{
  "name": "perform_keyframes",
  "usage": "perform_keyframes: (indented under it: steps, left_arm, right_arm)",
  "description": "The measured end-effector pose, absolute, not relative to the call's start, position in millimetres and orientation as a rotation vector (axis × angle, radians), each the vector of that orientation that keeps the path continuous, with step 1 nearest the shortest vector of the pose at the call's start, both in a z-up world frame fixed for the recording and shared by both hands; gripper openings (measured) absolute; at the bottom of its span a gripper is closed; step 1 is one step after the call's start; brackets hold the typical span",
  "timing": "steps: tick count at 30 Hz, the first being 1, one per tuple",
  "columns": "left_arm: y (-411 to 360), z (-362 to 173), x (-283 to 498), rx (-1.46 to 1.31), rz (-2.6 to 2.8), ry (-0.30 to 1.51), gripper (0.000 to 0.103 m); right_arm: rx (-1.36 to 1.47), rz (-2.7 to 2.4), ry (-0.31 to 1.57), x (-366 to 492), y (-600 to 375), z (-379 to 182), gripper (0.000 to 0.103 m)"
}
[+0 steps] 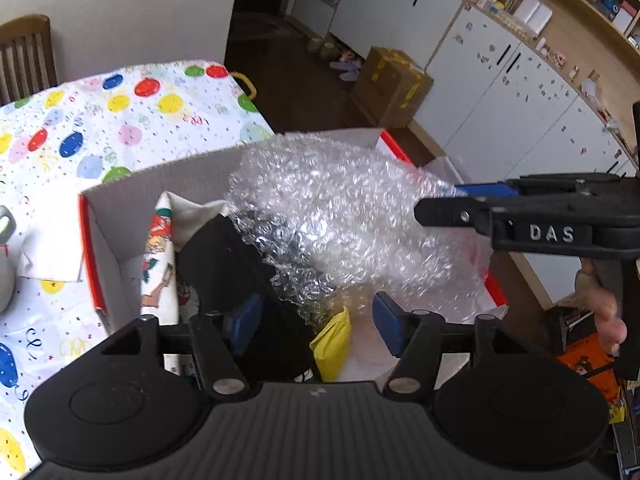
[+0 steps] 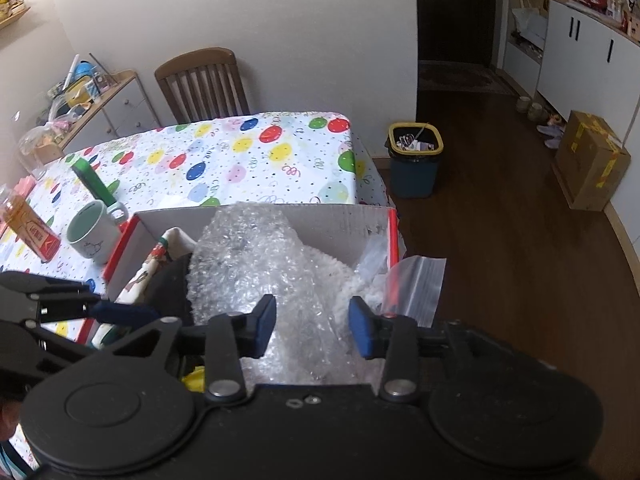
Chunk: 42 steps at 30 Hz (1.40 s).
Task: Organize soft objects
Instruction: 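Open both tools to drop the bubble wrap and yellow sponge into the box, then withdraw both tools from the box toward the green-and-purple scouring sponge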
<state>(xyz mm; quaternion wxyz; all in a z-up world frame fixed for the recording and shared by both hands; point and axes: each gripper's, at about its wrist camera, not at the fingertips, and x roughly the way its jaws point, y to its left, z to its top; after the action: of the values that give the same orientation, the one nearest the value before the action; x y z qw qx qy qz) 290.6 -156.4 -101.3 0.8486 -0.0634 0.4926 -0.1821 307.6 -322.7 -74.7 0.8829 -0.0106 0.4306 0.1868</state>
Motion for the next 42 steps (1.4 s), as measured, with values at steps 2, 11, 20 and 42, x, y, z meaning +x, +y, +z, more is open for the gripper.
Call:
perform_keyframes:
  steps: [2, 11, 20, 42]
  left_arm:
    - [-153.1, -96.7, 287.4, -0.140, -0.376, 1.020, 0.063]
    - [-134.5, -69.2, 267.3, -0.131, -0.333, 0.926, 0.064]
    - [-101.3, -41.4, 245.0, -0.144, -0.283, 0.842, 0.066]
    - [58.6, -14.8, 241.3, -0.200, -0.102, 0.731, 0.091]
  right_arm:
    - [-0.026, 0.406, 0.888, 304.1, -322.1, -69.4, 0.048]
    - [-0.072, 0.488, 0.841, 285.7, -303.9, -44.4, 0.063]
    - [-0.105, 0.566, 0.805, 271.0, -266.4, -24.4, 0.076]
    - [-0.119, 0.647, 0.805, 300.1, -129.6, -13.1, 0.100]
